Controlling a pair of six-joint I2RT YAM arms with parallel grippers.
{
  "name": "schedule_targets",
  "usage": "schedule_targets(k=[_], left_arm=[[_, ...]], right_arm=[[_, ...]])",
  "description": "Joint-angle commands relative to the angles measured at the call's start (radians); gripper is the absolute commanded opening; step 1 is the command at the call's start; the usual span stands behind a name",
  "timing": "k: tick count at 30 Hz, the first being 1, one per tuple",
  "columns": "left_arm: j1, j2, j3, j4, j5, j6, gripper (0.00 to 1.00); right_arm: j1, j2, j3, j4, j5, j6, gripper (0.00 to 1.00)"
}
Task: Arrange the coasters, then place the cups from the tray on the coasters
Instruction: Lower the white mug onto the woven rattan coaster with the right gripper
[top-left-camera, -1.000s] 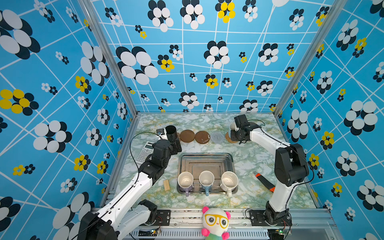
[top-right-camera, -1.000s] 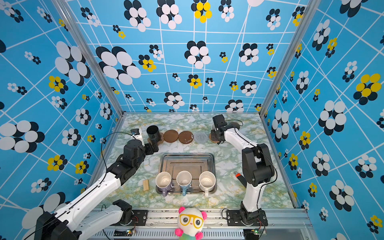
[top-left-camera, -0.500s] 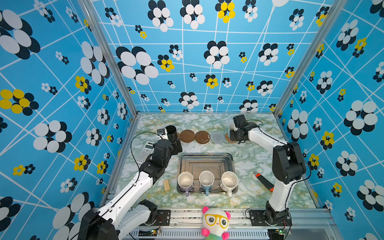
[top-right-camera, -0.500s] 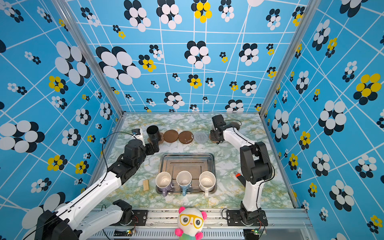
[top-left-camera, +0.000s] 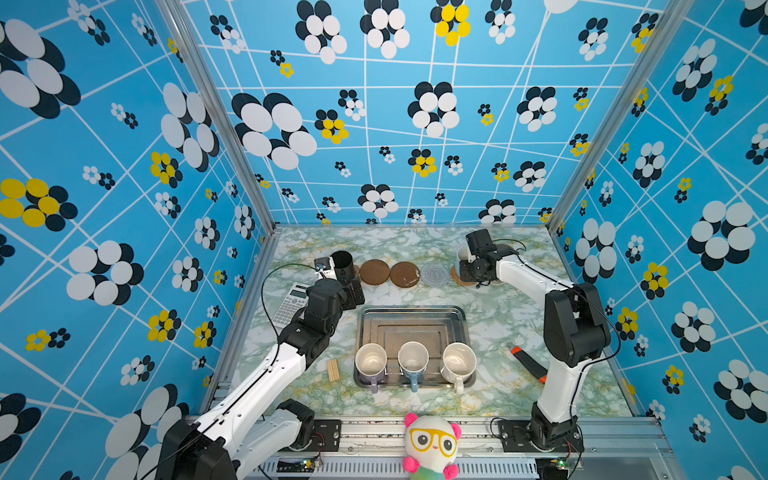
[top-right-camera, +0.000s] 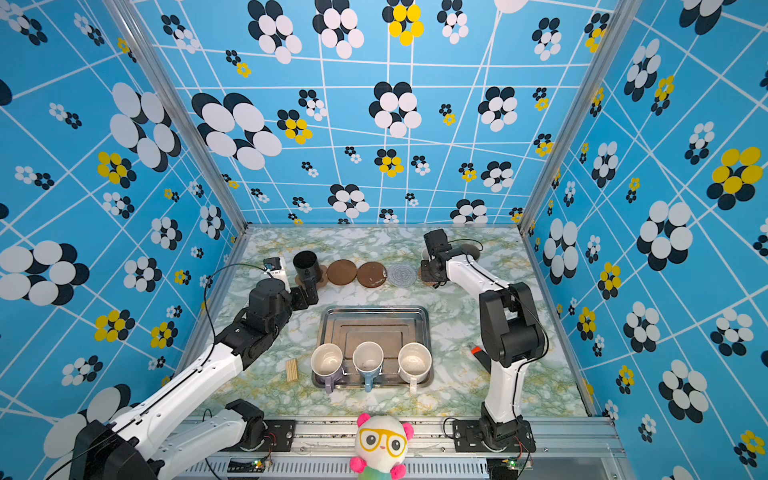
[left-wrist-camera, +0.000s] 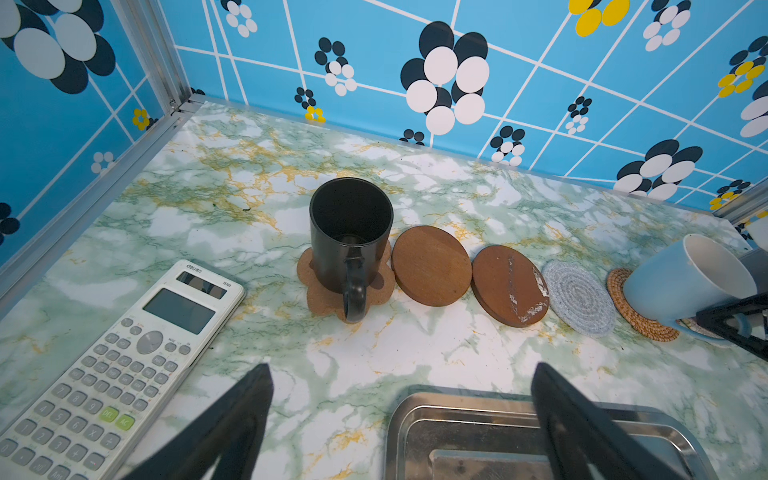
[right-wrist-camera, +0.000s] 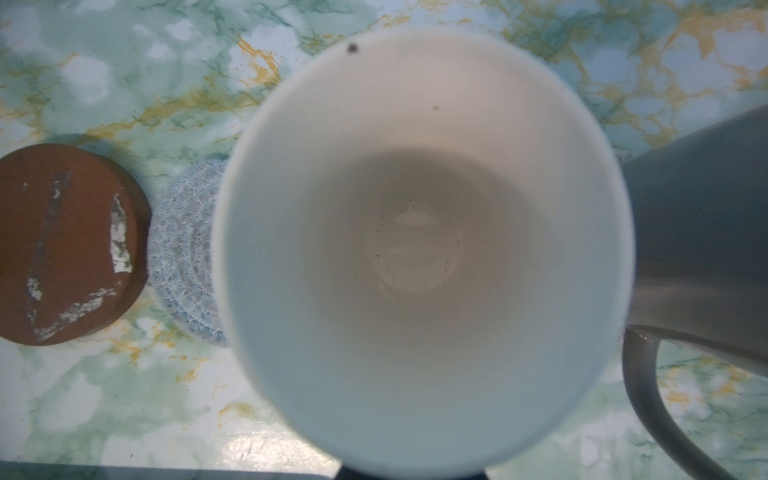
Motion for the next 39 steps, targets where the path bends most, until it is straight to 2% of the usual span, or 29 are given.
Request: schedule_targets(k=[1,27,33,39], left_arm=[[0.006,-0.001,0.021,0.004,0.009,-0.010,0.98],[0.006,-0.007,0.019,-0.004,0.007,-0.010,0.98],[0.007,-0.009,0.018,-0.006,0.006,-0.010,0.98],[0.007,-0.015,0.018,-0.009,0.005,-0.008,0.98]], right_arm=[[-0.008,0.000,0.042,0.032,0.011,-0.004,0.00],[-0.011,0.020,0.040,0.011,0.014,0.010,0.00],[-0.010,0.020,0.039,0.003,0.017,0.014,0.13],[-0.010,0.020,0.038,-0.001,0.017,0.016,0.21]])
